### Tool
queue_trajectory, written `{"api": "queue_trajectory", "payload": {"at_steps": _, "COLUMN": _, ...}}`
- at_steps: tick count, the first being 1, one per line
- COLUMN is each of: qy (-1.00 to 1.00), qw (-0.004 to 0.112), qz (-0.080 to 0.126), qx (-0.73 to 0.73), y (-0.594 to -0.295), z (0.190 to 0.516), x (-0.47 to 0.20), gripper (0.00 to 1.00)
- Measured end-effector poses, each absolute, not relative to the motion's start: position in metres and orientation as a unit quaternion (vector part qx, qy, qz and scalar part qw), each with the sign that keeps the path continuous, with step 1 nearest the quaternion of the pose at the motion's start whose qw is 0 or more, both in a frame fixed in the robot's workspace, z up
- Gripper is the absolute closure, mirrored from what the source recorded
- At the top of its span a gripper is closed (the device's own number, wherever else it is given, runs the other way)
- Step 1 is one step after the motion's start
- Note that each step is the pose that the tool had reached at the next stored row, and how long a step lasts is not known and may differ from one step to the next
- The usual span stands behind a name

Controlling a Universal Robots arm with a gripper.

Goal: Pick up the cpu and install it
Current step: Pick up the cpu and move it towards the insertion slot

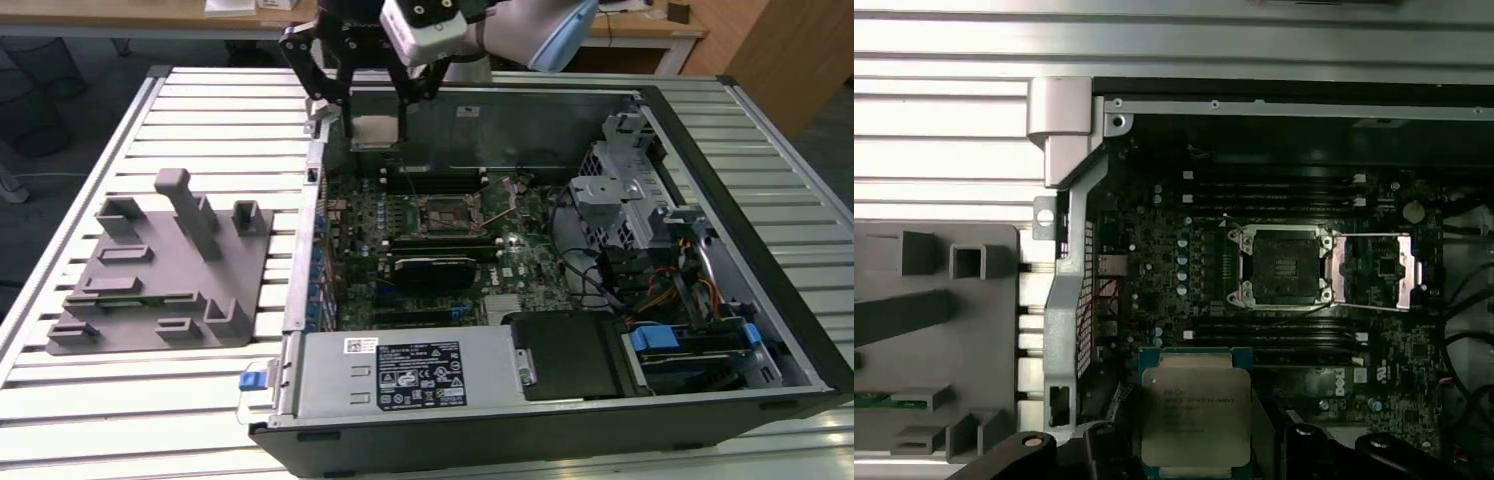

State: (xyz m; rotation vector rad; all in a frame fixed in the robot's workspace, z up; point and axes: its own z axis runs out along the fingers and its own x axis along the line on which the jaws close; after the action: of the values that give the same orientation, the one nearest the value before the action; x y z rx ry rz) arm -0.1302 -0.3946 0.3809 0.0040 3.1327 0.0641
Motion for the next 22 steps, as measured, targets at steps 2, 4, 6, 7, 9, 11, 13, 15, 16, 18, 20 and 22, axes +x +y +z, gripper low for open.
{"api": "queue_trajectory", "payload": {"at_steps": 2, "qy": 1.0, "qw": 0.004, "qz": 0.02, "qx": 0.001, "y": -0.394, "z": 0.381, "x": -0.121, "gripper": 0.47}}
{"api": "queue_trajectory", "payload": {"at_steps": 4, "qy": 1.0, "qw": 0.004, "qz": 0.02, "qx": 0.001, "y": -0.394, "z": 0.381, "x": -0.112, "gripper": 0.47}}
{"api": "queue_trajectory", "payload": {"at_steps": 6, "qy": 1.0, "qw": 0.004, "qz": 0.02, "qx": 0.001, "y": -0.394, "z": 0.381, "x": -0.104, "gripper": 0.47}}
{"api": "queue_trajectory", "payload": {"at_steps": 7, "qy": 1.0, "qw": 0.004, "qz": 0.02, "qx": 0.001, "y": -0.394, "z": 0.38, "x": -0.1, "gripper": 0.47}}
{"api": "queue_trajectory", "payload": {"at_steps": 9, "qy": 1.0, "qw": 0.004, "qz": 0.02, "qx": 0.001, "y": -0.391, "z": 0.38, "x": -0.093, "gripper": 0.47}}
{"api": "queue_trajectory", "payload": {"at_steps": 11, "qy": 1.0, "qw": 0.004, "qz": 0.02, "qx": 0.001, "y": -0.386, "z": 0.38, "x": -0.089, "gripper": 0.47}}
{"api": "queue_trajectory", "payload": {"at_steps": 13, "qy": 1.0, "qw": 0.004, "qz": 0.02, "qx": 0.001, "y": -0.381, "z": 0.379, "x": -0.084, "gripper": 0.47}}
{"api": "queue_trajectory", "payload": {"at_steps": 15, "qy": 1.0, "qw": 0.004, "qz": 0.02, "qx": 0.001, "y": -0.375, "z": 0.379, "x": -0.079, "gripper": 0.47}}
{"api": "queue_trajectory", "payload": {"at_steps": 16, "qy": 1.0, "qw": 0.004, "qz": 0.02, "qx": 0.001, "y": -0.373, "z": 0.379, "x": -0.076, "gripper": 0.47}}
{"api": "queue_trajectory", "payload": {"at_steps": 18, "qy": 1.0, "qw": 0.004, "qz": 0.02, "qx": 0.001, "y": -0.369, "z": 0.378, "x": -0.07, "gripper": 0.47}}
{"api": "queue_trajectory", "payload": {"at_steps": 20, "qy": 1.0, "qw": 0.004, "qz": 0.02, "qx": 0.001, "y": -0.365, "z": 0.378, "x": -0.066, "gripper": 0.47}}
{"api": "queue_trajectory", "payload": {"at_steps": 22, "qy": 1.0, "qw": 0.004, "qz": 0.02, "qx": 0.001, "y": -0.362, "z": 0.377, "x": -0.063, "gripper": 0.47}}
